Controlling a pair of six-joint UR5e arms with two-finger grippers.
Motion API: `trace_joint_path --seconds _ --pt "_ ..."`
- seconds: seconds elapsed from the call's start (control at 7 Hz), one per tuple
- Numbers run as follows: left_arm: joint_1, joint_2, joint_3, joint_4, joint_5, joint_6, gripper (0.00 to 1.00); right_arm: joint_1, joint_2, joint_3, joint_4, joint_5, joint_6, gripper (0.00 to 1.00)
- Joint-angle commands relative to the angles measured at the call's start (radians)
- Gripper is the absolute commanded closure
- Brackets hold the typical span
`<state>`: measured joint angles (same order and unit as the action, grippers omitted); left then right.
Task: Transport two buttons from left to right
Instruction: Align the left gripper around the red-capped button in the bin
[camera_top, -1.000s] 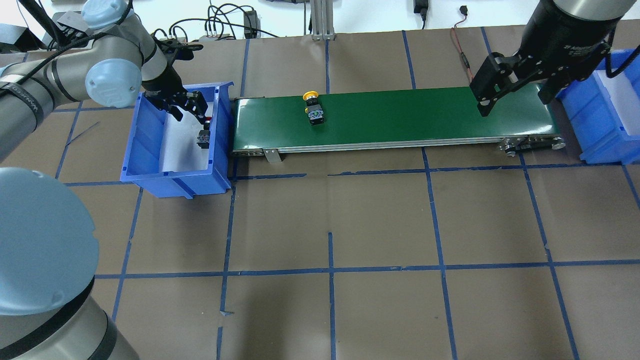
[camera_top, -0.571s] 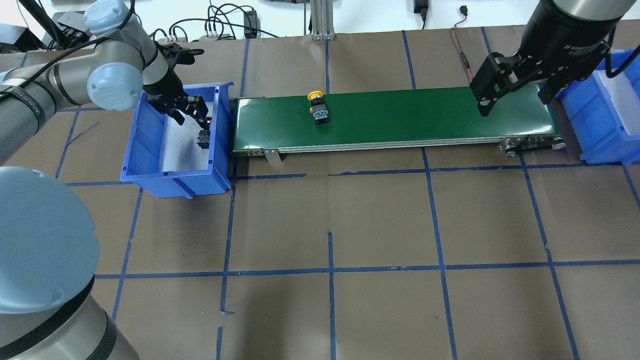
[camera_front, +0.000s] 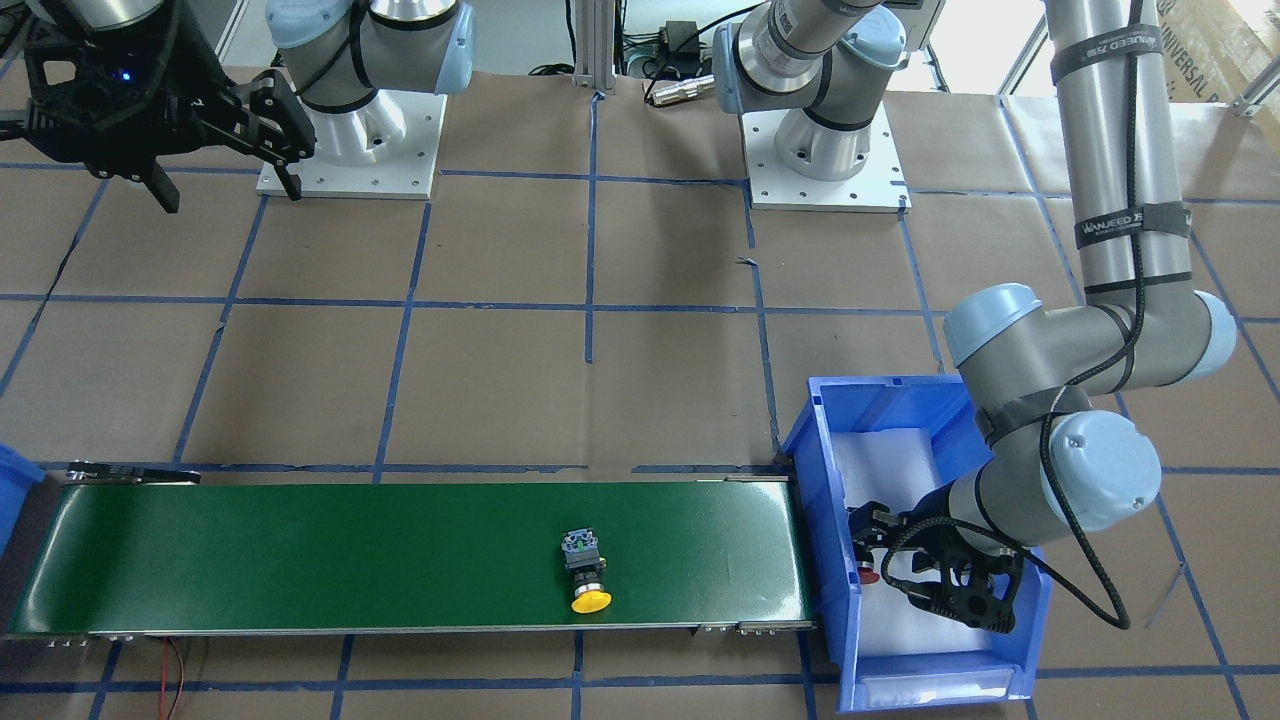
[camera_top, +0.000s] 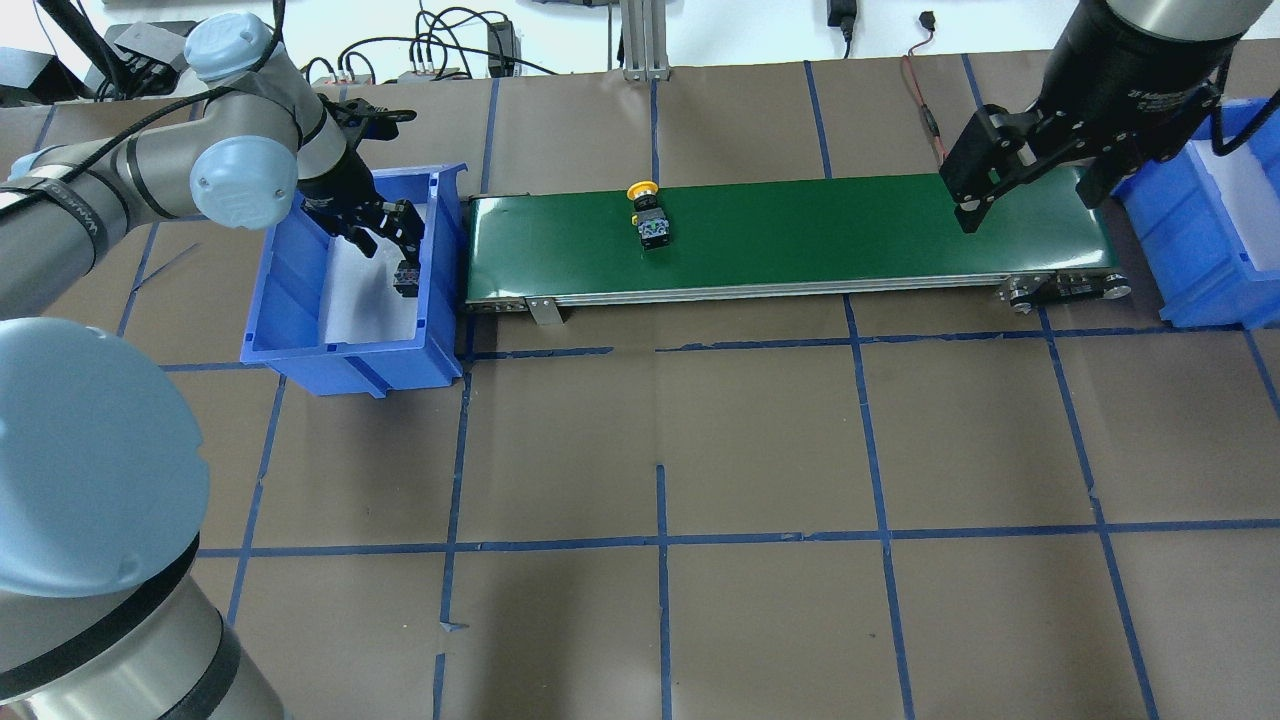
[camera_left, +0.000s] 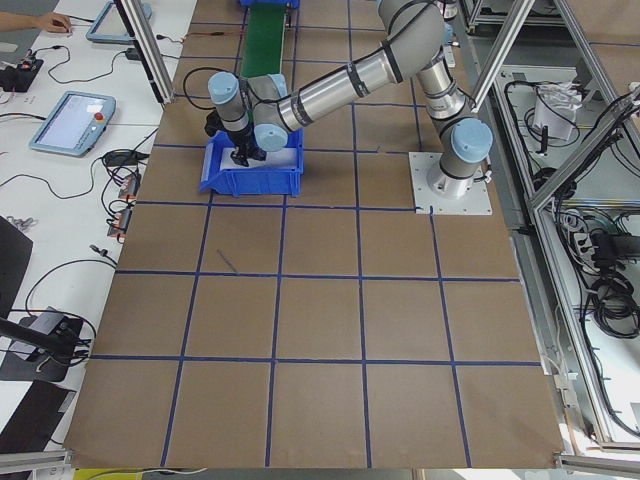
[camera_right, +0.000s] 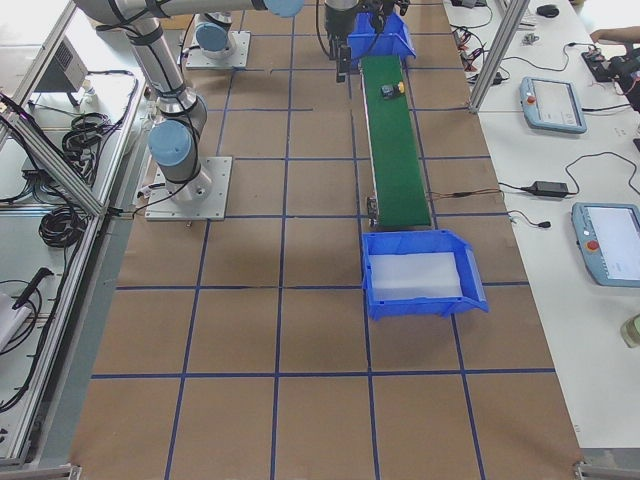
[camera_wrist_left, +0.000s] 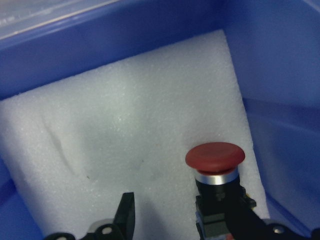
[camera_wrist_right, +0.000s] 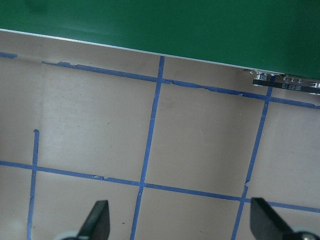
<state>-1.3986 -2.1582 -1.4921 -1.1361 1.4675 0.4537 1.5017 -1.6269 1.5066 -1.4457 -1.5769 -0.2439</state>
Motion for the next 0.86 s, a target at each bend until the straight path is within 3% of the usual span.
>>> trace_joint_path --seconds 0.0,0.71 --pt "0.0 -0.003 0.0 0.006 -0.033 -0.001 0.31 0.0 -0.001 0.003 0.002 0.0 -0.002 0.0" --pt "0.001 0.0 0.018 0.004 -0.026 -0.003 0.31 0.0 0.002 0.001 0.001 0.0 0.0 0.0"
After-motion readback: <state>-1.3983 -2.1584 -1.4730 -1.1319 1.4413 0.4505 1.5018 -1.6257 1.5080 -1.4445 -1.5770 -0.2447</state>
